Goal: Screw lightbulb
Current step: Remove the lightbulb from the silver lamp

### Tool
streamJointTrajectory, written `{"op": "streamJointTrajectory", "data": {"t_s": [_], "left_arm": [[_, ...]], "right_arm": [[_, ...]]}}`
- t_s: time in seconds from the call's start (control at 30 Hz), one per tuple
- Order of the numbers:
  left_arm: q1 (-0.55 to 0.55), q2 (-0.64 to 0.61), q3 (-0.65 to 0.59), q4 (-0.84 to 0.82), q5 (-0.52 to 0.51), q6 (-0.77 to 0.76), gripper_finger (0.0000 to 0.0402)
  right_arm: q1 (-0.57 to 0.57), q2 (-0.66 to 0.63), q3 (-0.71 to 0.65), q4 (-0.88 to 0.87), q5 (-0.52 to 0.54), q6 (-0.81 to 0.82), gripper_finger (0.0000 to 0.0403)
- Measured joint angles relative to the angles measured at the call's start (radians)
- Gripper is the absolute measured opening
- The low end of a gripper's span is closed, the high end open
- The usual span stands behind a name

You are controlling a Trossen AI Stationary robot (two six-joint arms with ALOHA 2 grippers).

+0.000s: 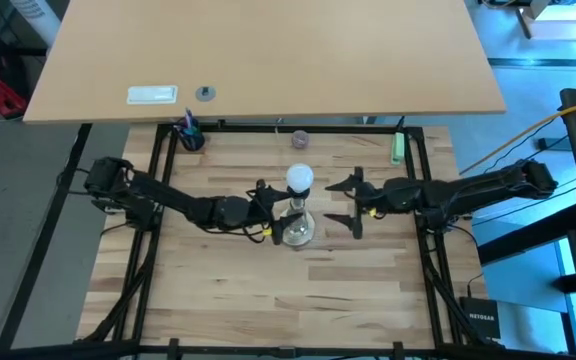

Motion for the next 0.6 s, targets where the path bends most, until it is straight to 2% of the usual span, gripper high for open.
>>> {"op": "streamJointTrajectory", "data": {"t_s": [0.13, 0.23, 0.3, 0.4, 0.5, 0.6], "left_arm": [[0.014, 0.039, 0.007, 0.067, 0.001, 0.000, 0.0295], [0.014, 0.059, 0.027, 0.070, 0.000, 0.007, 0.0278], [0.014, 0.073, 0.044, 0.067, 0.001, 0.023, 0.0251], [0.014, 0.083, 0.063, 0.066, 0.002, 0.027, 0.0190], [0.013, 0.081, 0.066, 0.042, -0.009, 0.057, 0.0122], [0.011, 0.078, 0.068, 0.032, -0.006, 0.041, 0.0119]], "right_arm": [[0.000, -0.015, 0.000, 0.047, 0.035, -0.057, 0.0346], [-0.001, -0.010, 0.000, 0.120, 0.057, -0.072, 0.0346], [-0.001, -0.009, 0.000, 0.152, 0.080, -0.073, 0.0347], [-0.001, -0.009, 0.000, 0.197, 0.092, -0.066, 0.0347], [-0.001, -0.008, 0.000, 0.249, 0.052, -0.013, 0.0347], [0.000, -0.008, 0.017, 0.270, 0.038, 0.034, 0.0347]]}}
